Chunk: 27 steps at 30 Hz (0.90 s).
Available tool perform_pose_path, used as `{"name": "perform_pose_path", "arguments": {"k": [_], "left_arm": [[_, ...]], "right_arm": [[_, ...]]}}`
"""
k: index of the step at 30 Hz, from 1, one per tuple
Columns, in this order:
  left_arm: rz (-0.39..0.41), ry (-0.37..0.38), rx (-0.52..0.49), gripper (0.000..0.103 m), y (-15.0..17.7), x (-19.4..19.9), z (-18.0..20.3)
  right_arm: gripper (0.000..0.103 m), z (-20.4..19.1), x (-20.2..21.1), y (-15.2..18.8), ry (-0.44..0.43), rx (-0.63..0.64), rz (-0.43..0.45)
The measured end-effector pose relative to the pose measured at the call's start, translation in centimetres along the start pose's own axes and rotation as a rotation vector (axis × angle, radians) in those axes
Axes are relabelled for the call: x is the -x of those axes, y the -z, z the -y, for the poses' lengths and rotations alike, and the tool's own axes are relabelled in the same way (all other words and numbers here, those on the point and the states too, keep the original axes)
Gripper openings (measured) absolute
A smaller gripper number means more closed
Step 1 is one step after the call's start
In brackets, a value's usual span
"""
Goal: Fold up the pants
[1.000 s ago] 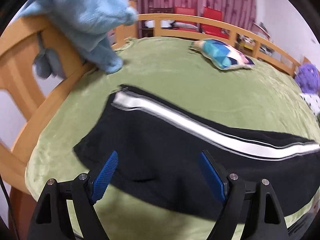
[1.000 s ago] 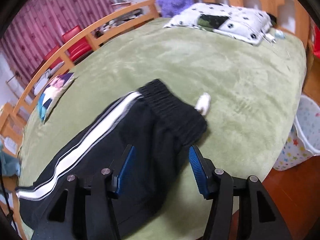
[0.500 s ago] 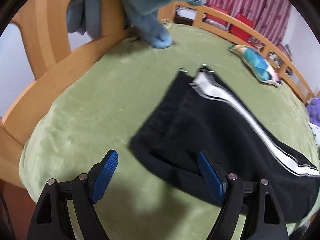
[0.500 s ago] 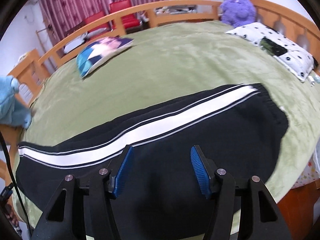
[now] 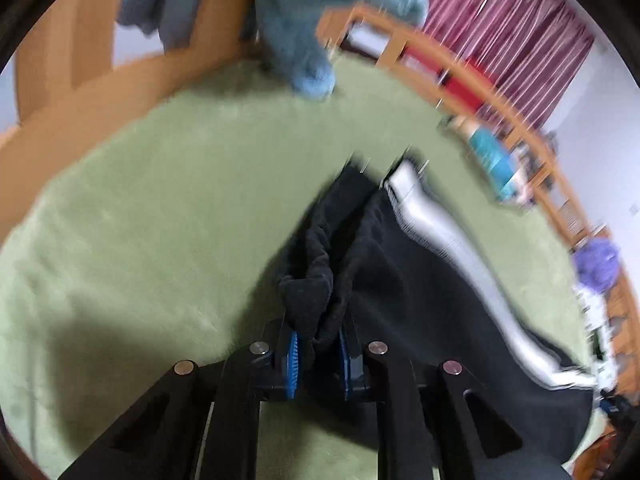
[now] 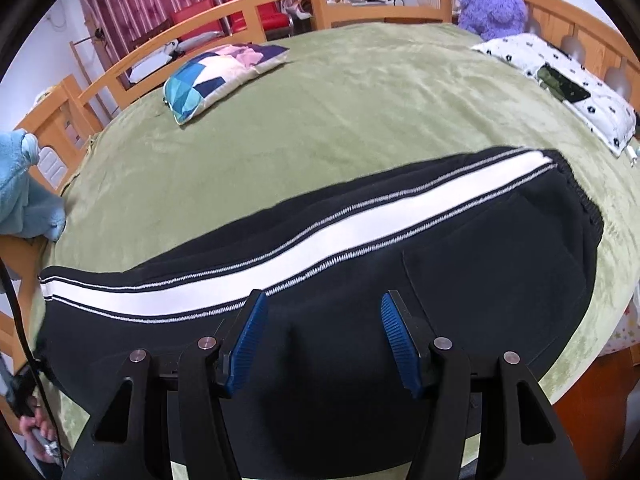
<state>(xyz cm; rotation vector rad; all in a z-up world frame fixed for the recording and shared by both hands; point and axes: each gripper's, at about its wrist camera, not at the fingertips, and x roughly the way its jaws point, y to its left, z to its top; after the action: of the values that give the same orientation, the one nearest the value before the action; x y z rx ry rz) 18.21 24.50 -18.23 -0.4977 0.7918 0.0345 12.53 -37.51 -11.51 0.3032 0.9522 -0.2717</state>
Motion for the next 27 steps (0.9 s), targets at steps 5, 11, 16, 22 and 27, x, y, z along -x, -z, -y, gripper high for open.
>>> {"name": "perform_pose_path", "arguments": {"k": [5,11,16,22,27], "left_arm": [[-0.012,-0.063,-0.031,0.016,1.5,2.6,-1.0],[-0.121,-0.173,-0.002,0.039,2.5,1.6,-1.5],[-0.006,-0.226,-0.123,0.062,0.8,4.1,1.6],[-0.012,-0.160,-0.234,0.062,-1.8,0.8,5.6],[-0.064,-0.149,-0.256,0.062,-3.8,-4.0,7.0]], "right_arm": [[0.059,-0.1,0.5,-0.1,-0.023,0.000,0.024],[0.059,0.3,-0.3,0.4,-0.060,0.007,-0.006],[0.059,0.9,-0.1,0.3,-0.075,0.009,0.009],[0.059,1.4,-0.8,0.5,-0.065,0.009,-0.004],[0.059,2.4,-1.5,0.5,-0.010,-0.008,-0.022]]}}
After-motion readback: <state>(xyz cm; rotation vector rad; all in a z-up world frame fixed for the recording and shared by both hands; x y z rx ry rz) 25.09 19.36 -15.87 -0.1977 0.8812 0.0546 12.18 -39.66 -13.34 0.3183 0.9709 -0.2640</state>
